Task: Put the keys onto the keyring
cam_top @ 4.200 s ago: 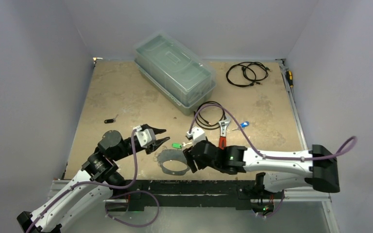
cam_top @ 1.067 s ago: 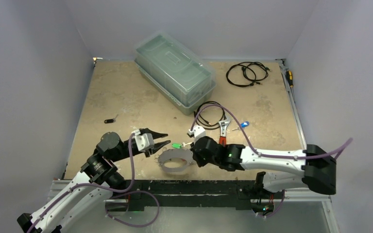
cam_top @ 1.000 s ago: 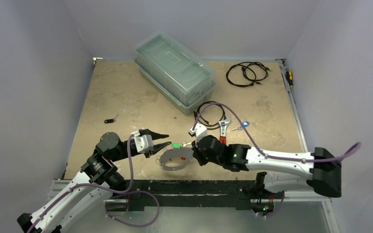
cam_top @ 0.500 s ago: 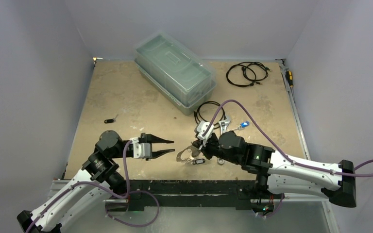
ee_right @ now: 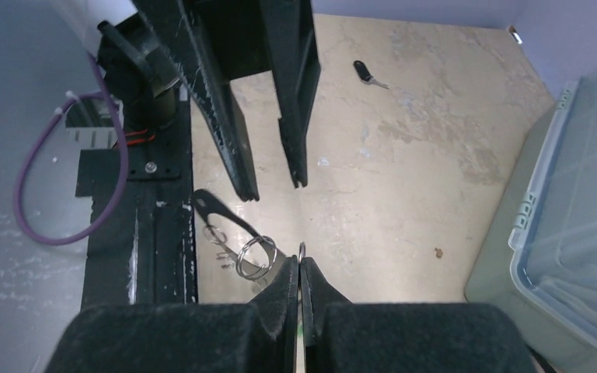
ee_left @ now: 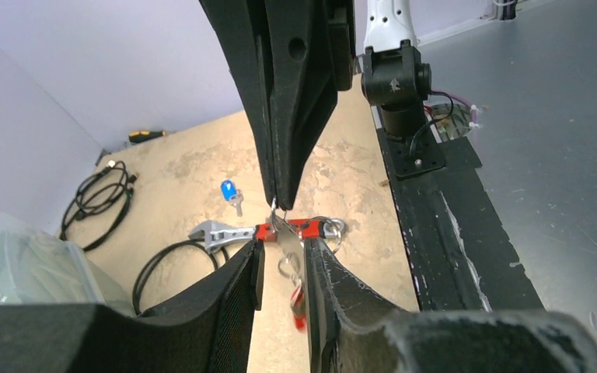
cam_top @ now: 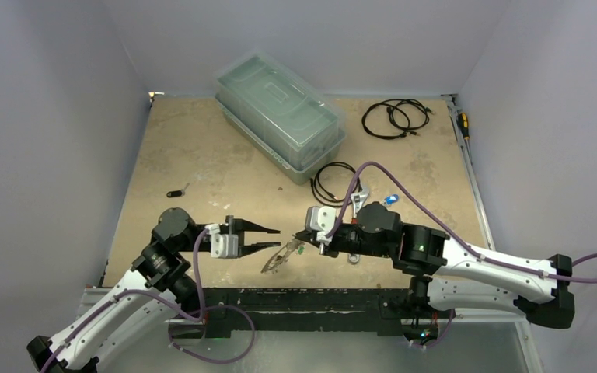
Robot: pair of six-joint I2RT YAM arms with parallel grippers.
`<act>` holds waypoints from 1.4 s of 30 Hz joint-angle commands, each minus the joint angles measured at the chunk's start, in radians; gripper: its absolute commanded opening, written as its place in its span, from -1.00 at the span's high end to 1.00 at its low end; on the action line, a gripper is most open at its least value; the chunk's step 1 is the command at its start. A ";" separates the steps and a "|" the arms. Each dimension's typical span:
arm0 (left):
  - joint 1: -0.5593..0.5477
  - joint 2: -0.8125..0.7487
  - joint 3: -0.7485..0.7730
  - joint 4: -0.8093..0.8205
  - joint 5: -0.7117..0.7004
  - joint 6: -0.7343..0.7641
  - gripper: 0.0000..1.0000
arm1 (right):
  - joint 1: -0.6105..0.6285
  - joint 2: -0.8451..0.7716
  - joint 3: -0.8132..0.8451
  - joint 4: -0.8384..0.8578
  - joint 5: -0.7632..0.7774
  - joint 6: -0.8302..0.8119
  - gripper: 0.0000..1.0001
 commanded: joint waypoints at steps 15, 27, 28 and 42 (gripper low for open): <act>-0.003 -0.002 -0.055 0.218 0.063 -0.134 0.45 | 0.007 0.052 0.140 -0.050 -0.153 -0.135 1.00; -0.005 0.013 -0.085 0.249 0.053 -0.172 0.45 | 0.007 0.096 0.171 -0.034 -0.167 -0.156 1.00; -0.007 0.013 -0.085 0.251 0.056 -0.174 0.45 | 0.007 0.096 0.174 -0.034 -0.168 -0.157 1.00; -0.010 0.042 -0.089 0.260 0.043 -0.187 0.53 | 0.007 0.109 0.191 -0.025 -0.186 -0.179 1.00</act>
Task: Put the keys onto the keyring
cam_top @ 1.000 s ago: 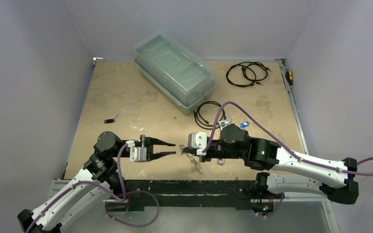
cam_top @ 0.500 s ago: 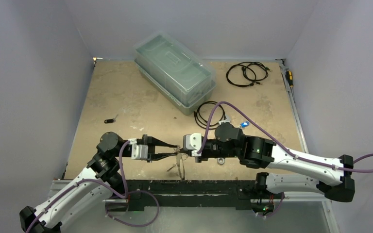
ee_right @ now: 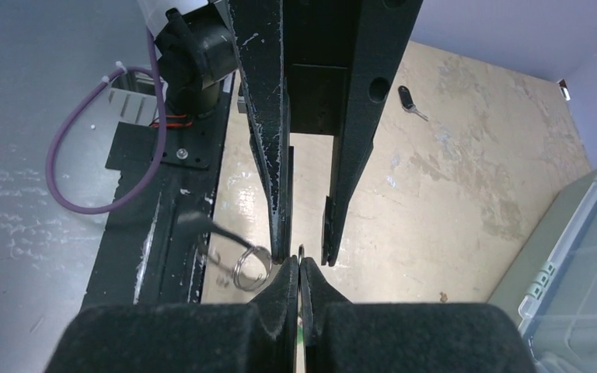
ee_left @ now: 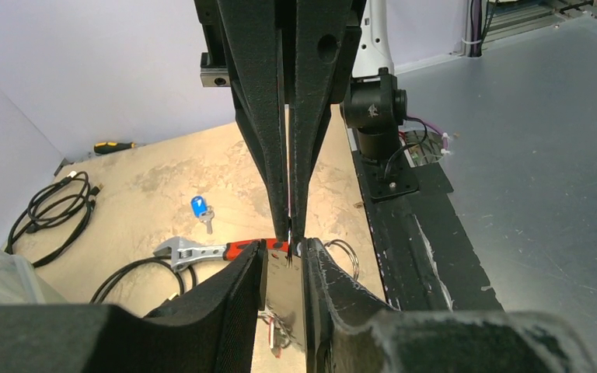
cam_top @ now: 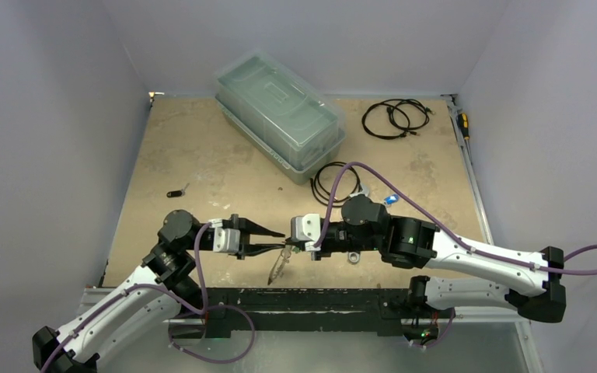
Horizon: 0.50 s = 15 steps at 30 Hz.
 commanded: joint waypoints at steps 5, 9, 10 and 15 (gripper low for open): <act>-0.009 0.003 -0.011 0.041 0.002 -0.023 0.70 | 0.003 -0.005 0.060 0.073 -0.027 -0.021 1.00; -0.009 0.003 -0.011 0.045 0.006 -0.025 0.73 | 0.003 -0.003 0.060 0.086 -0.038 -0.022 1.00; -0.009 0.002 -0.012 0.045 0.006 -0.025 0.73 | 0.003 -0.001 0.060 0.089 -0.040 -0.023 1.00; -0.010 -0.003 -0.013 0.041 0.008 -0.018 0.90 | 0.003 0.003 0.061 0.103 -0.053 -0.027 1.00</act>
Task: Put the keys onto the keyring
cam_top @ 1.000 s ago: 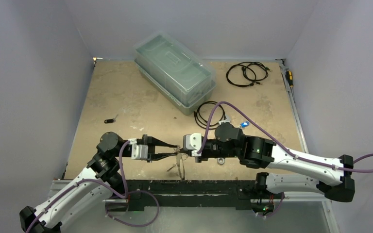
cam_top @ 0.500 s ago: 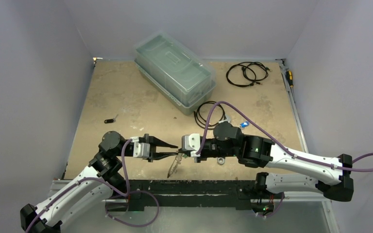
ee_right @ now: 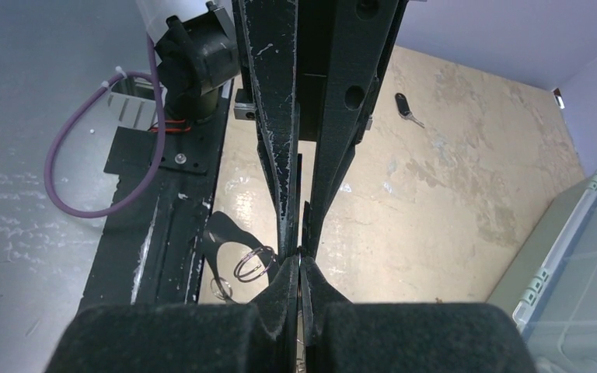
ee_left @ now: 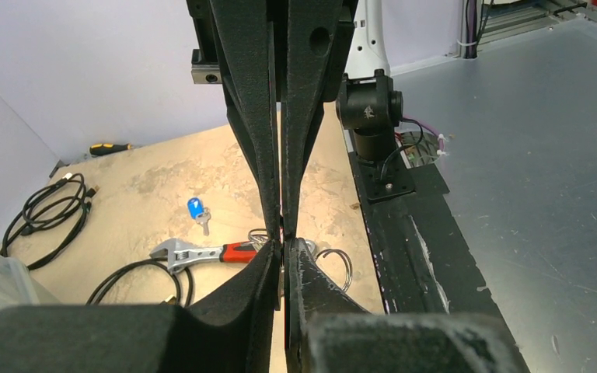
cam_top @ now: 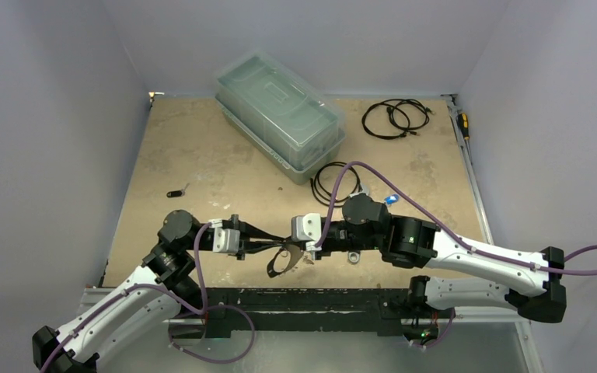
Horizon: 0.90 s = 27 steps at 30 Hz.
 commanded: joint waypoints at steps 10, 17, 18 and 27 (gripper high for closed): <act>-0.005 -0.057 0.035 -0.101 -0.114 0.059 1.00 | 0.004 -0.039 0.001 0.236 -0.009 0.005 1.00; -0.003 -0.102 0.042 -0.120 -0.164 0.068 1.00 | 0.004 -0.070 -0.036 0.369 0.053 0.059 0.49; -0.003 -0.109 0.045 -0.124 -0.174 0.069 1.00 | 0.004 -0.078 -0.049 0.397 0.067 0.065 0.44; 0.006 -0.204 0.037 -0.094 -0.199 0.038 1.00 | -0.007 -0.189 -0.233 0.612 0.118 0.181 0.11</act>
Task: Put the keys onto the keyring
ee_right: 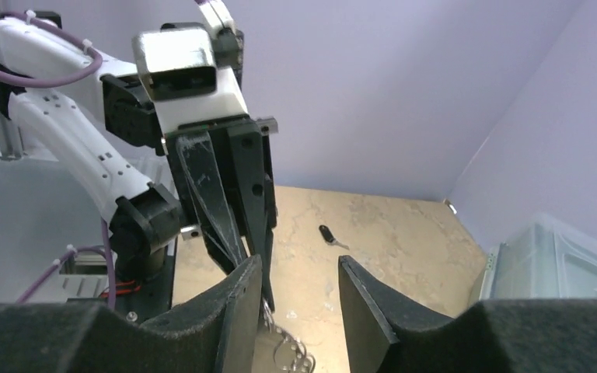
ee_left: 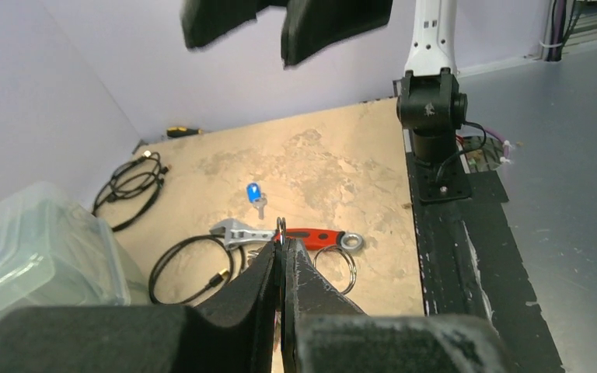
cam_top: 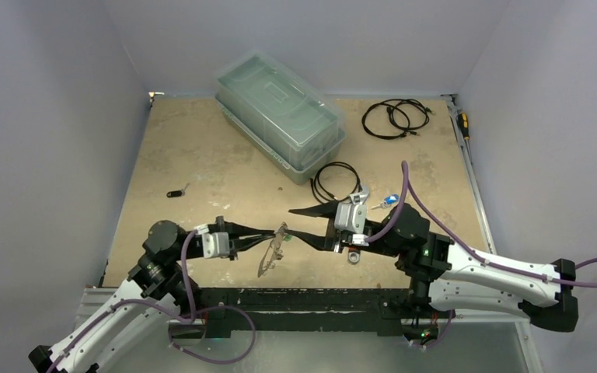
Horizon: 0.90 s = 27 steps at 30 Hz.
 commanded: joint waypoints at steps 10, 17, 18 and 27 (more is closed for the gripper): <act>0.005 -0.073 -0.027 0.375 -0.003 -0.215 1.00 | -0.081 -0.081 -0.201 0.345 -0.229 0.251 0.19; 0.022 -0.041 -0.043 0.476 0.018 -0.277 1.00 | -0.081 -0.028 -0.208 0.489 -0.268 0.307 0.34; 0.026 -0.041 -0.047 0.487 0.019 -0.285 1.00 | -0.081 -0.019 -0.208 0.501 -0.272 0.313 0.36; 0.061 -0.041 -0.088 0.637 0.058 -0.389 1.00 | -0.081 0.046 -0.218 0.594 -0.251 0.344 0.43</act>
